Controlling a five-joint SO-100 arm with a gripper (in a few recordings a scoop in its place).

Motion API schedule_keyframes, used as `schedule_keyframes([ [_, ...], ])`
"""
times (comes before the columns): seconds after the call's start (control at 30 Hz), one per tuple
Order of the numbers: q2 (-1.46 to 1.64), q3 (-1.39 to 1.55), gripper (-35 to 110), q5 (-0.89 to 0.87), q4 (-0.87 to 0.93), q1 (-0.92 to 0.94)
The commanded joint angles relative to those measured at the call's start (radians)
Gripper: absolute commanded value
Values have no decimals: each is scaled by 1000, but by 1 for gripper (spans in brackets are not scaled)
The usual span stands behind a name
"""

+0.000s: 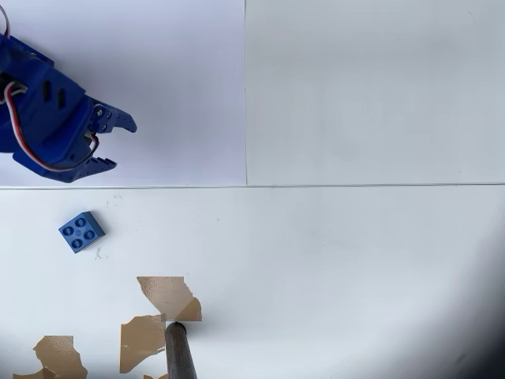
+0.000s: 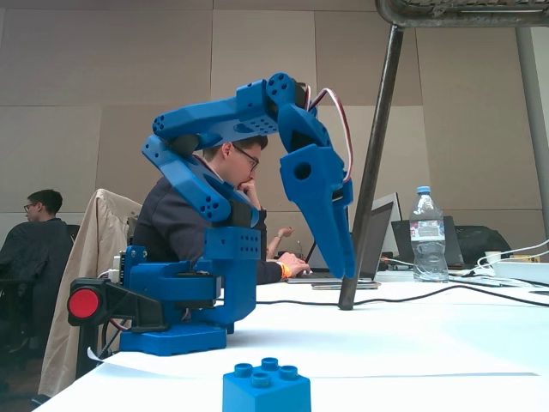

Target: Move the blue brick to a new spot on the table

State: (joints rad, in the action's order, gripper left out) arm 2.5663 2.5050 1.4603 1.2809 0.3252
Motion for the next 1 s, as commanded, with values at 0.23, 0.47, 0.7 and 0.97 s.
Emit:
schedule_keyframes([
  [0.23, 347, 285, 0, -100, -80, -448],
  [0.47, 744, 560, 0, -87, 14, -486],
  [0.7, 773, 675, 0, -69, -32, -425],
  [0.97, 773, 712, 0, -172, -83, -437],
])
